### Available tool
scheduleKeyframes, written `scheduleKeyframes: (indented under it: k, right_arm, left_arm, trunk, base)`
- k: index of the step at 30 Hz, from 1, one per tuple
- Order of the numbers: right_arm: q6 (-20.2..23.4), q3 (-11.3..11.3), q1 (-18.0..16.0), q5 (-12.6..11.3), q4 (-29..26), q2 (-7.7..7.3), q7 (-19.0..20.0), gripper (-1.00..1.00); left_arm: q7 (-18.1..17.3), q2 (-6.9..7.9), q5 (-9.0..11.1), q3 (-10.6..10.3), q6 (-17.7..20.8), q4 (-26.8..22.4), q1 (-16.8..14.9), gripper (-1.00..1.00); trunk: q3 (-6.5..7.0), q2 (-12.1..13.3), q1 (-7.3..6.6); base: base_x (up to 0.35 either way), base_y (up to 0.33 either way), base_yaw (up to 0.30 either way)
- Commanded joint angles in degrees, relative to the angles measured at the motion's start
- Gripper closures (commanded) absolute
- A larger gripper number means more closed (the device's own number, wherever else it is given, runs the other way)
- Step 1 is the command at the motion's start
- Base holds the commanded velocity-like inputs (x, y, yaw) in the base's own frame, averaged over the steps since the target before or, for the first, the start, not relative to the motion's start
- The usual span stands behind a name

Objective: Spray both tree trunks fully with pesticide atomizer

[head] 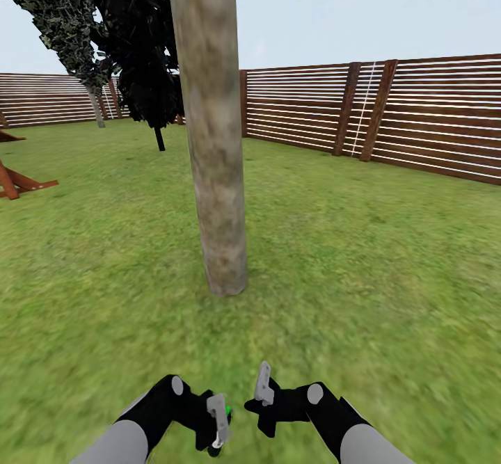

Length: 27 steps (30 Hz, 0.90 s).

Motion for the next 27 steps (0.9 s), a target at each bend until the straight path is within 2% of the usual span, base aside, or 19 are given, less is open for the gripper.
scheduleKeyframes:
  k: [1, 4, 7, 13, 14, 17, 20, 22, 23, 25, 27]
  right_arm:
    - [0.0, 0.0, 0.0, 0.0, 0.0, 0.0, 0.0, 1.0]
    - [0.0, 0.0, 0.0, 0.0, 0.0, 0.0, 0.0, 1.0]
    - [0.0, 0.0, 0.0, 0.0, 0.1, 0.0, 0.0, 1.0]
    - [0.0, 0.0, 0.0, 0.1, 0.2, 0.0, 0.0, 1.0]
    - [0.0, 0.0, 0.0, 0.1, 0.2, 0.0, 0.0, -1.0]
    - [0.0, 0.0, 0.0, 0.1, 0.2, 0.0, -0.1, -1.0]
    - [0.1, -0.2, 0.0, 0.2, 0.2, 0.0, -0.5, -1.0]
    - [0.1, -0.3, 0.1, 0.1, 0.3, 0.0, -1.4, -1.0]
    - [0.1, -0.3, 0.2, -0.3, 0.8, 0.0, -3.5, -1.0]
    - [0.1, -0.4, 0.3, -3.6, 4.1, -3.7, -11.9, -1.0]
    - [0.1, -0.4, 0.6, -10.2, 9.5, -6.89, -23.5, -1.0]
  left_arm:
    - [0.0, 0.74, 0.2, 0.0, 0.0, 0.0, 0.0, 1.0]
    - [0.0, 3.6, 0.1, 0.0, 0.0, 0.0, 0.1, 1.0]
    - [0.0, 7.73, 0.1, 0.0, 0.0, 0.0, 0.2, 1.0]
    - [0.0, 14.62, 0.3, 0.0, 0.0, 0.0, 0.3, 1.0]
    - [-0.1, 15.69, 0.3, 0.1, 0.0, 0.0, 0.5, 1.0]
    - [-0.1, 16.75, 0.1, 0.0, 0.0, -0.3, 0.7, 1.0]
    - [1.2, 17.01, 0.5, 0.7, 0.2, -0.8, 0.9, 1.0]
    - [4.4, 16.75, 1.9, 3.9, 0.4, -0.8, 1.0, 1.0]
    - [6.6, 16.49, 3.4, 7.1, 0.5, -0.6, 1.0, 1.0]
    - [10.5, 15.88, 6.4, 12.4, 0.6, 0.2, 1.0, 1.0]
    - [13.7, 14.82, 11.8, 16.5, 0.6, 1.0, 1.0, 1.0]
  trunk:
    - [0.0, 0.0, 0.0]
    - [0.0, 0.0, 0.0]
    - [0.0, 0.0, 0.0]
    - [0.0, 0.0, 0.0]
    - [0.0, 0.0, 0.0]
    - [0.0, 0.0, 0.0]
    - [0.0, 0.0, 0.0]
    - [0.0, 0.0, 0.0]
    - [0.0, 0.0, 0.0]
    - [0.0, 0.0, 0.0]
    - [0.0, 0.0, 0.0]
  base:
    - [0.0, 0.0, 0.0]
    - [0.0, 0.0, 0.0]
    - [0.0, 0.0, 0.0]
    - [0.0, 0.0, 0.0]
    - [0.0, 0.0, 0.0]
    - [0.0, 0.0, 0.0]
    - [0.0, 0.0, 0.0]
    - [0.0, 0.0, 0.0]
    - [0.0, 0.0, 0.0]
    - [0.0, 0.0, 0.0]
    - [0.0, 0.0, 0.0]
